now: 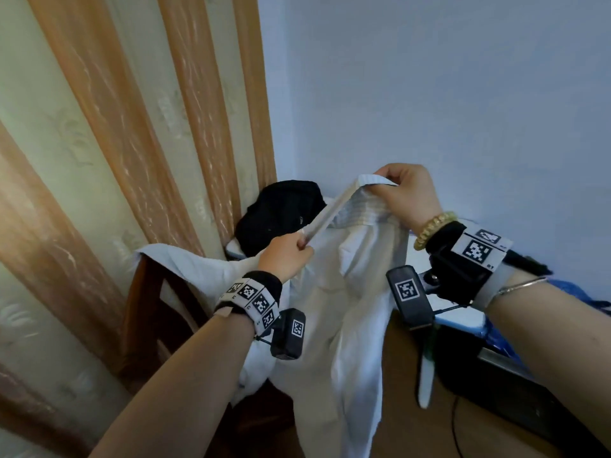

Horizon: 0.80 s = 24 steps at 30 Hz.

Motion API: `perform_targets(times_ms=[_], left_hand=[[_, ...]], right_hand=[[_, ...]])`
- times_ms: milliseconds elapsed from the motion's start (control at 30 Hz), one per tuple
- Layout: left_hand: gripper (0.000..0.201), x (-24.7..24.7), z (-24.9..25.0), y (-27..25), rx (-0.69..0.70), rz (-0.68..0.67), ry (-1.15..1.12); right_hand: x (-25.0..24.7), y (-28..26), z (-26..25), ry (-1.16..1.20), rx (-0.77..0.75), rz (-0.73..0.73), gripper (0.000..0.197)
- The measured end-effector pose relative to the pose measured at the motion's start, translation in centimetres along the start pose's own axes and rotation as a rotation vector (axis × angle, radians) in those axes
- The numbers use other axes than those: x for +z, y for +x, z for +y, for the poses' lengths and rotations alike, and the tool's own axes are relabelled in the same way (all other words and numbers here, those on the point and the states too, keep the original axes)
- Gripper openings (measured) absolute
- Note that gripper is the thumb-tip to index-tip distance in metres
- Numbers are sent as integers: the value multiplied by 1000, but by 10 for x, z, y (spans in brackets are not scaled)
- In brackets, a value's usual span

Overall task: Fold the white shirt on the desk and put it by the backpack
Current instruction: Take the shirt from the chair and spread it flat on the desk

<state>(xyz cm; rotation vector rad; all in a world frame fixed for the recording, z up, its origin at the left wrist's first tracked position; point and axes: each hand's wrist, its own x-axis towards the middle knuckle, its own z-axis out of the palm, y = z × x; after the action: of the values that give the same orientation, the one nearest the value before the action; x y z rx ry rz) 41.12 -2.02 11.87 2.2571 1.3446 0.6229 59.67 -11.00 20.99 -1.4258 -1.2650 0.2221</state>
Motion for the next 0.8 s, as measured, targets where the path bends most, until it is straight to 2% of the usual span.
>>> perform_targets(times_ms=[67,200,300,400,467,600,700,767,800], left_hand=[[35,13,13,-1,-9,40,-3],[17,39,32,-5,-33,50,-98],[12,53,51,-11,14,186,-270],[13,59,71,-9,87,297,-288],[12,63,83,-8,110,309,-277],[20,77,96,-7,143,221,-239],[32,89,98,-7,177,-18,-262],[40,98,97,-6,201,-183,-168],[52,101,97,-5,194,-243,-94]], right_hand=[[-22,-3,11,-54,-8,24,26],[-67,-13,33,-150,-25,109,16],[-100,-21,51,-196,-2,162,15],[-128,-28,69,-250,52,166,19],[-142,-33,81,-293,91,169,20],[-168,-43,97,-390,142,187,28],[-188,-49,107,-416,206,165,31],[-197,-48,117,-430,271,148,34],[-200,-47,122,-449,302,145,37]])
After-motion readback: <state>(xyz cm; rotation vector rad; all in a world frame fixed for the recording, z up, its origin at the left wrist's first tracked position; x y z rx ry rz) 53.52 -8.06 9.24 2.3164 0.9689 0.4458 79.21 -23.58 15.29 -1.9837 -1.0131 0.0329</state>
